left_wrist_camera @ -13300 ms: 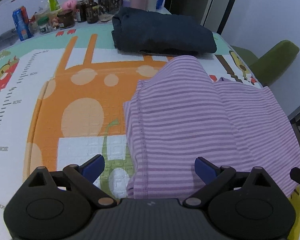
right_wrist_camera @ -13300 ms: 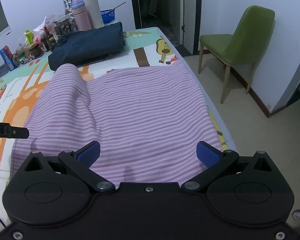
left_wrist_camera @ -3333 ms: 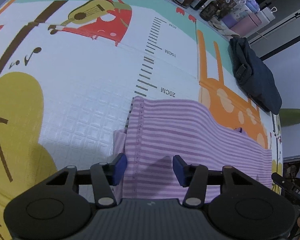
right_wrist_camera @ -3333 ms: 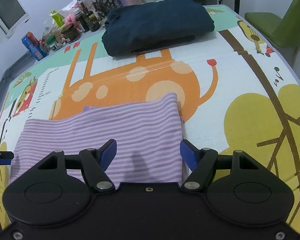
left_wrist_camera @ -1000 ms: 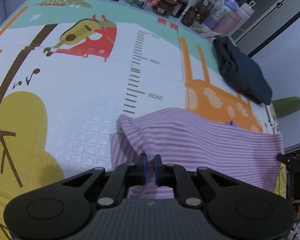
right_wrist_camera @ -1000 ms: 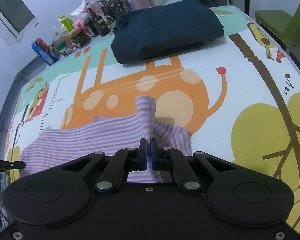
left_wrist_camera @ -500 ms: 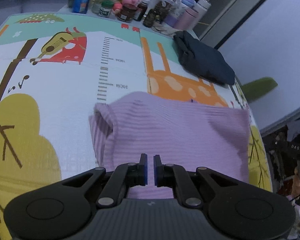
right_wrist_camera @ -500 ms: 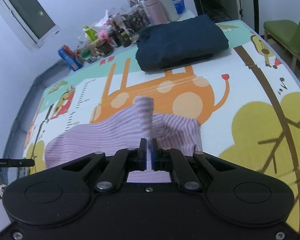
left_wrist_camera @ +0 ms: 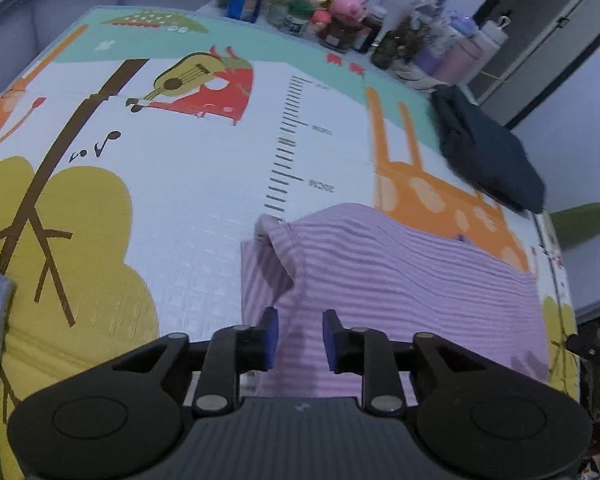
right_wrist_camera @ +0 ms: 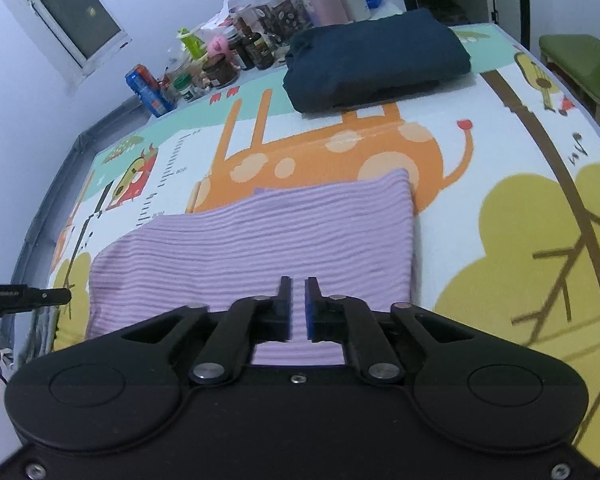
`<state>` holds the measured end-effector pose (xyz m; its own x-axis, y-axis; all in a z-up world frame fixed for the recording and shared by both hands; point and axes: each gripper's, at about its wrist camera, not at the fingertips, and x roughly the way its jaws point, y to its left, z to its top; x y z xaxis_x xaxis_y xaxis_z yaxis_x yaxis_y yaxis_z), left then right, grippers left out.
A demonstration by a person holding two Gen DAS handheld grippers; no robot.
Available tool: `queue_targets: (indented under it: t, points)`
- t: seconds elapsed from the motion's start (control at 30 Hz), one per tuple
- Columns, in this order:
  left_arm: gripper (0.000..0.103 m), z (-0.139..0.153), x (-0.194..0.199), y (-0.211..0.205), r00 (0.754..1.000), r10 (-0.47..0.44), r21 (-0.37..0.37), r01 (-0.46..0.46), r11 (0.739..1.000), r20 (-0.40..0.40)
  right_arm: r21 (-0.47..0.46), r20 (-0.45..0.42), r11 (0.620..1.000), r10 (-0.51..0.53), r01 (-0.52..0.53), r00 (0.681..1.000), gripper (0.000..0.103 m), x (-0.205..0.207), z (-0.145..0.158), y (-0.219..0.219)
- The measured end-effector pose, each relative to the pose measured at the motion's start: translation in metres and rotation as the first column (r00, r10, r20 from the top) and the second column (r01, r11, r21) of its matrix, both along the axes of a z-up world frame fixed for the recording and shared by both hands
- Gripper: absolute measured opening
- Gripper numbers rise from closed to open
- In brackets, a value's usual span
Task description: Fold clothes
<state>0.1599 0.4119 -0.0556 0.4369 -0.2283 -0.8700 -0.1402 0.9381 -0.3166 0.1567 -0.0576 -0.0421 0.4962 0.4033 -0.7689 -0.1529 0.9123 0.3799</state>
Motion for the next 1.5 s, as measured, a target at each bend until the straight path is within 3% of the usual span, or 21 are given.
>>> queue_targets:
  t: [0.13, 0.17, 0.27, 0.5, 0.87, 1.13, 1.17, 1.37, 1.43, 1.5]
  points:
    - [0.042, -0.005, 0.015, -0.003, 1.0, -0.002, 0.013, 0.002, 1.0, -0.01, -0.02, 0.012, 1.0, 0.002, -0.001, 1.0, 0.033, 0.018, 0.0, 0.007]
    - [0.043, -0.006, 0.018, -0.004, 1.0, -0.003, 0.01, 0.003, 1.0, -0.014, -0.026, 0.014, 1.0, 0.002, -0.002, 1.0, 0.04, 0.023, 0.0, 0.008]
    - [0.043, -0.01, 0.026, -0.005, 1.0, -0.008, 0.001, 0.008, 1.0, -0.024, -0.056, 0.025, 0.998, -0.012, 0.013, 1.0, 0.045, 0.036, 0.002, 0.006]
    - [0.044, -0.017, 0.039, -0.009, 0.999, -0.032, -0.011, 0.032, 0.999, -0.041, -0.067, 0.0, 0.994, -0.085, 0.085, 0.996, 0.047, 0.067, -0.008, -0.018]
    - [0.045, -0.028, 0.047, -0.014, 0.995, -0.071, -0.019, 0.069, 0.997, -0.072, -0.067, -0.135, 0.99, -0.13, 0.122, 0.982, 0.047, 0.098, -0.055, -0.038]
    - [0.045, -0.031, 0.052, -0.015, 0.994, -0.078, -0.019, 0.076, 0.997, -0.08, -0.03, -0.178, 0.992, -0.124, 0.121, 0.976, 0.04, 0.107, -0.078, -0.036]
    - [0.045, -0.032, 0.053, -0.015, 0.994, -0.078, -0.019, 0.077, 0.997, -0.081, -0.03, -0.18, 0.992, -0.124, 0.12, 0.976, 0.033, 0.108, -0.08, -0.035]
    - [0.04, -0.033, 0.054, -0.017, 0.994, -0.08, -0.021, 0.079, 0.997, -0.071, -0.047, -0.167, 0.99, -0.136, 0.13, 0.977, 0.013, 0.109, -0.082, -0.032]
    - [0.026, -0.033, 0.054, -0.019, 0.994, -0.086, -0.015, 0.085, 0.996, -0.074, -0.048, -0.161, 0.99, -0.138, 0.132, 0.977, 0.011, 0.108, -0.081, -0.033]
    - [0.017, -0.034, 0.053, -0.02, 0.993, -0.093, -0.007, 0.092, 0.996, -0.075, -0.051, -0.153, 0.989, -0.142, 0.135, 0.978, 0.01, 0.107, -0.079, -0.033]
